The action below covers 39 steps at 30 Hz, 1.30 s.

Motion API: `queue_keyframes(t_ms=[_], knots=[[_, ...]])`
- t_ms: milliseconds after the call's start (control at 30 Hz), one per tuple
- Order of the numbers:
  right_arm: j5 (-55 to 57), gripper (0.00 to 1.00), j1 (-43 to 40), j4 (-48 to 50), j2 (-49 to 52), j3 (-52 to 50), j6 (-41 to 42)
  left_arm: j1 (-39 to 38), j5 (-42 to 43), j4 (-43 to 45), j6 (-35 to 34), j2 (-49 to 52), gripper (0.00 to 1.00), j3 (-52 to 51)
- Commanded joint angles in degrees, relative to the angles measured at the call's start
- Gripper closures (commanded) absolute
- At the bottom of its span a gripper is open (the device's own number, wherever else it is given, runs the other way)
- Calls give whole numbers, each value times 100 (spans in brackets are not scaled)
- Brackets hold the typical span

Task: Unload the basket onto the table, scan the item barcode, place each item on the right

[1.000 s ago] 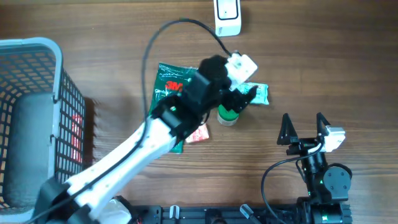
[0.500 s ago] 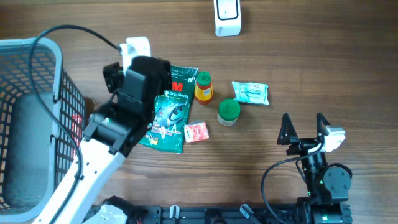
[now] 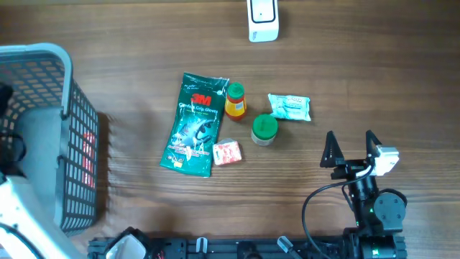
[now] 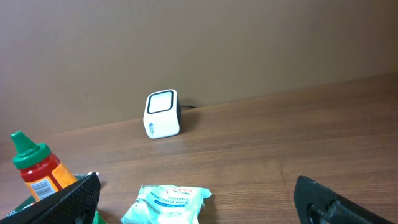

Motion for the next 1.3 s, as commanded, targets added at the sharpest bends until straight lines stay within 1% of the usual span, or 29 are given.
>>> queue_keyframes(t_ms=[0,33,67,100,133,167,200,233,267,433,467,500,533,567,600,733,767,867,900,1100,1233,1267], knots=[[-22,0,4,13,-35,-7,-105,476,896,-273,-2319,822,0,26],[-22,0,4,13,-35,-7,-103,481,894,-275,-2946,1025,0,26],[-22,0,4,13,-35,-7,-103,479,898,-380,-3895,1266,0,26],[-22,0,4,13,-35,-7,-103,470,894,-647,-4760,1480,0,24],[-22,0,4,13,-35,-7,-101,470,894,-1054,-5877,1755,0,24],[-22,0,4,13,-35,-7,-103,470,894,-1368,-6645,1917,0,24],[-22,0,4,13,-35,-7,-103,470,903,-1687,-7318,2094,0,24],[-22,0,4,13,-35,-7,-105,470,920,-2006,-7844,2249,0,24],[-22,1,4,13,-35,-7,-103,470,935,-2315,-8225,2426,0,24],[-22,0,4,13,-35,-7,-103,466,896,-2507,-8148,2846,0,24],[-22,0,4,13,-35,-7,-103,439,892,-2597,-8146,2927,2,24],[-24,0,4,13,-35,-7,-103,387,890,-2634,-8144,3001,25,24],[-22,0,4,13,-35,-7,-103,332,890,-2656,-8142,3077,52,24],[-22,0,4,13,-35,-7,-103,251,894,-2669,-7952,3189,91,24],[-22,0,4,13,-35,-7,-103,175,892,-2673,-7715,3276,96,24],[-22,0,4,13,-35,-7,-103,-107,892,-2675,-6977,3493,96,13],[-22,0,4,13,-35,-7,-105,-164,894,-2695,-6918,3554,96,7],[-22,0,4,13,-35,-7,-103,-208,896,-2695,-6918,3668,96,-149],[-22,0,4,13,-35,-7,-103,-208,896,-2691,-6806,3694,96,-245],[-22,0,4,13,-35,-7,-103,-208,938,-2557,-6645,3720,96,-809],[-22,1,4,13,-35,-7,-103,-205,907,-2046,-6642,3720,96,-1314],[-22,0,4,13,-35,-7,-105,-205,614,-1884,-6645,3720,96,-1453]])
